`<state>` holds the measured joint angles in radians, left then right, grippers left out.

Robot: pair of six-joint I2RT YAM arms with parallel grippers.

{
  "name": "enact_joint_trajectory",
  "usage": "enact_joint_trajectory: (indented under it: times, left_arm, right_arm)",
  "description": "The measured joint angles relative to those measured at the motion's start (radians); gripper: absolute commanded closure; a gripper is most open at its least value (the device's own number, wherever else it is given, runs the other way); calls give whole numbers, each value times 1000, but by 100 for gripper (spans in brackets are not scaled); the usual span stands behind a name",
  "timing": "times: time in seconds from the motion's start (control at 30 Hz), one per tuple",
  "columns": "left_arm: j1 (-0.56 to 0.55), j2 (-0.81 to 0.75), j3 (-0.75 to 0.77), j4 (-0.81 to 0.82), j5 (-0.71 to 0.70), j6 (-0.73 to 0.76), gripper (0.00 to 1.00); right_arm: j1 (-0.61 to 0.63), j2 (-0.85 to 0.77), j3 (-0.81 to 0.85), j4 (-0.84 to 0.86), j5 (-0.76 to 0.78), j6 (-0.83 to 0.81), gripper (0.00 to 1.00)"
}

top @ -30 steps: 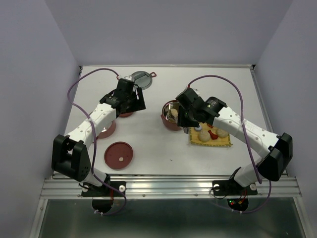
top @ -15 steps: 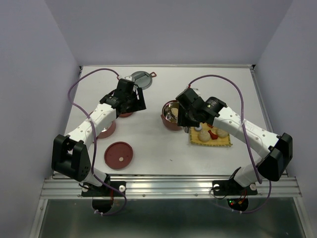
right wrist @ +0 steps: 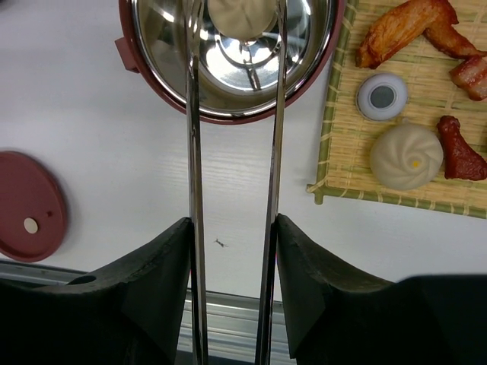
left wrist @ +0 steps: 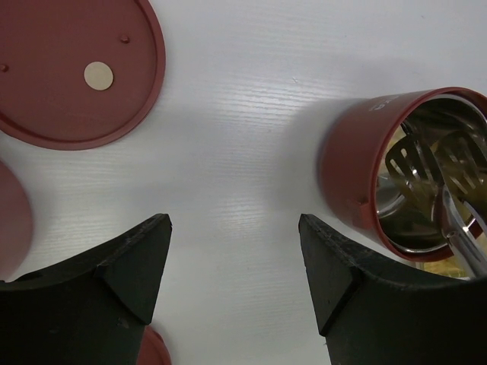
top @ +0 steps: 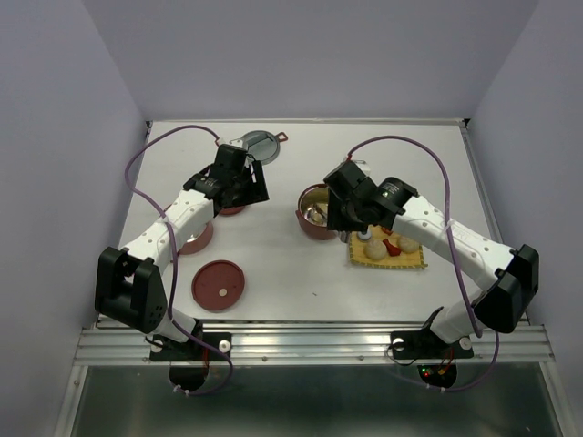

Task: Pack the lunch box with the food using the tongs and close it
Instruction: Place the fake food in the packing box, then pick up the fake food from the plate.

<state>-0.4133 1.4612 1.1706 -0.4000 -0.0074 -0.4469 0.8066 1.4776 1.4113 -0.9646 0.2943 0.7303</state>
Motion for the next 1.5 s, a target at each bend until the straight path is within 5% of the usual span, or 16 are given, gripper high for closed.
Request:
enact_joint_trajectory:
  times: [0.67,1.0,1.5]
  left_arm:
    - [0,23,0,1,6,1,21]
    - [-11,69,0,8,31,10,21]
    - [-31,102,1,15,37,19,22]
  right_arm:
    - [0,-209,125,-169,268,83,53]
    - [0,-368,-99,-318,292,251,52]
    - [-22,-326,-296,-211,233,294,52]
